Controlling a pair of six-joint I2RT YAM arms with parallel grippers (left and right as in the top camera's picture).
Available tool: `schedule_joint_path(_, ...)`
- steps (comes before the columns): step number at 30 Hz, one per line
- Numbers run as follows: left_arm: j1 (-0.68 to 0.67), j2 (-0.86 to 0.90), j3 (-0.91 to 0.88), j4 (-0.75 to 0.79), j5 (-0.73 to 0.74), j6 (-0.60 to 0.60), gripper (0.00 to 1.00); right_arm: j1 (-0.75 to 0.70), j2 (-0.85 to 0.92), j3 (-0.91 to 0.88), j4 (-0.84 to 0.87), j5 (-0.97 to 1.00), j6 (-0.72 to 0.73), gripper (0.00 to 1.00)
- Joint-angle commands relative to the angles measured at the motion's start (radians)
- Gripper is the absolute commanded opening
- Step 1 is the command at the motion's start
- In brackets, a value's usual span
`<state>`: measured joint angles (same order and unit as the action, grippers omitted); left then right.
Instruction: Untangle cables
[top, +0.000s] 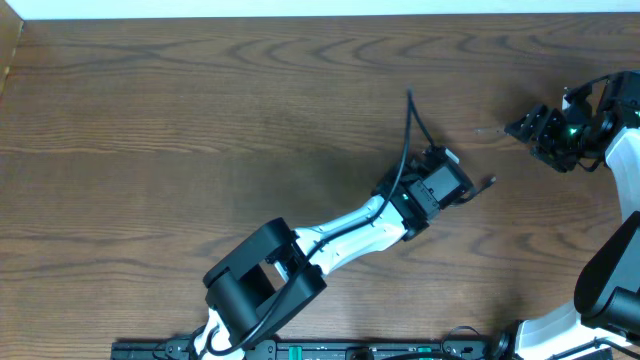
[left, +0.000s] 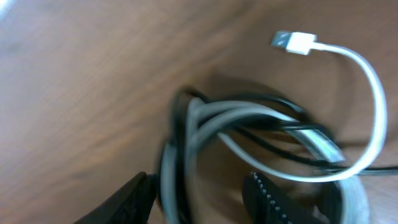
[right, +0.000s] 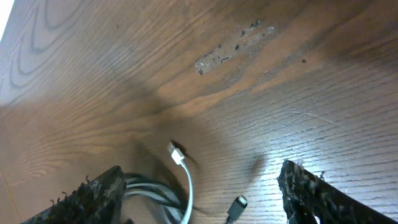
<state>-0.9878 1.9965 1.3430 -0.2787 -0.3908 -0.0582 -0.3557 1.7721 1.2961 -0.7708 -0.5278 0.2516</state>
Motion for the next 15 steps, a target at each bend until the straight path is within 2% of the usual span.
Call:
schedule_joint_path(1,0.036,-0.103,0.002,-0.004,0.216,-0.079,0.53,0.011,-0.008,0.017,-0.003,-0.036,-0.032,0.76)
schedule_joint_path(6,0.102,-0.224,0.003,-0.005,0.383,-0.092,0.67,0.046,-0.008,0.017,-0.001,-0.078,-0.095,0.77)
schedule_joint_path(11,0.211,-0.308,0.003,-0.048,0.438,-0.237,0.69,0.114,-0.008,0.017,-0.005,-0.085,-0.135,0.79)
schedule_joint_path(15,0.33,-0.323,0.003,-0.13,0.591,-0.358,0.7,0.203,-0.008,0.017,-0.011,-0.083,-0.164,0.79)
